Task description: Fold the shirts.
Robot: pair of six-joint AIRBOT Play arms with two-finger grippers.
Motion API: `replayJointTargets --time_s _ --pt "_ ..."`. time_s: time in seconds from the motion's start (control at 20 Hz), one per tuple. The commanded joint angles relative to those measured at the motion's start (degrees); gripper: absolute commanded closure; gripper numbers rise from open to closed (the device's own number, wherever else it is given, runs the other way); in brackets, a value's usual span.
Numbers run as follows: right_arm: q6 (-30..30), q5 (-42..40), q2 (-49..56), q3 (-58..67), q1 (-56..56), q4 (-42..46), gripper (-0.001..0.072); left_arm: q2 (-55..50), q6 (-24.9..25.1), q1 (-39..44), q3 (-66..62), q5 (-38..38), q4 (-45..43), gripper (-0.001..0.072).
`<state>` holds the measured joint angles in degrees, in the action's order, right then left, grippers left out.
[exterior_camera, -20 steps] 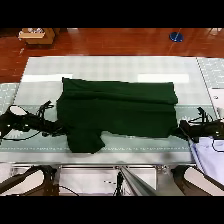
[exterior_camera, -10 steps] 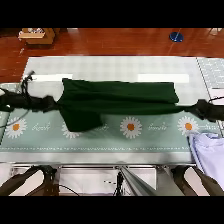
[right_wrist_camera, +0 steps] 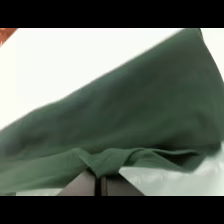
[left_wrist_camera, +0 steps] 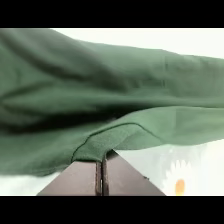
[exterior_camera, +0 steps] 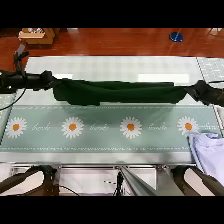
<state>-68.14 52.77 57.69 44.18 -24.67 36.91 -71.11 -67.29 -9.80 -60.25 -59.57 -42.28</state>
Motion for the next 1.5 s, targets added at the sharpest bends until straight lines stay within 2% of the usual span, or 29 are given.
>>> replayJointTargets --time_s 0.0,0.3,0.7,0.75,0.8,0.85,0.9,1.05,1.2,1.25,1.45 --pt "0.07 -12.20 6.49 1.03 5.01 -0.79 0.0691 -6.95 0.83 0.39 -4.37 2.01 0.50 0.0673" --pt "-0.61 -13.16 20.63 11.34 7.76 2.49 0.0691 -19.28 0.83 0.52 -11.41 2.14 0.50 0.0672" --pt "-0.61 -15.28 27.63 11.58 7.76 4.79 0.0690 -28.24 0.83 0.55 -14.95 2.80 0.52 0.0671" --pt "-0.61 -14.45 28.24 11.58 7.76 4.81 0.0681 -29.00 0.81 0.55 -14.95 2.54 0.52 0.0633" --pt "-0.55 -14.01 28.59 11.58 7.74 5.09 0.0579 -29.51 0.83 0.52 -14.95 2.12 0.52 0.0489" --pt "-0.11 -13.68 28.46 11.63 7.74 5.70 0.0431 -29.49 0.81 0.39 -14.97 2.03 0.48 0.0310" --pt "0.90 -12.72 27.93 11.89 7.26 6.29 0.0390 -29.16 0.83 -0.04 -15.26 1.38 0.48 0.0217" --pt "-0.24 -7.82 25.00 14.43 4.09 15.72 0.0346 -28.15 0.79 -3.61 -18.16 -4.98 -2.54 0.0200" --pt "-9.07 -0.57 23.63 17.27 0.11 29.00 0.0161 -26.91 0.61 -7.28 -20.24 -12.15 -3.17 0.0200" --pt "-10.10 1.38 23.69 17.29 -1.40 29.64 0.0128 -26.29 0.59 -7.98 -20.22 -13.29 -3.17 0.0200" --pt "-8.50 5.33 27.08 17.29 -3.98 21.20 0.0126 -25.11 0.61 -7.87 -20.22 -15.58 -3.13 0.0200"
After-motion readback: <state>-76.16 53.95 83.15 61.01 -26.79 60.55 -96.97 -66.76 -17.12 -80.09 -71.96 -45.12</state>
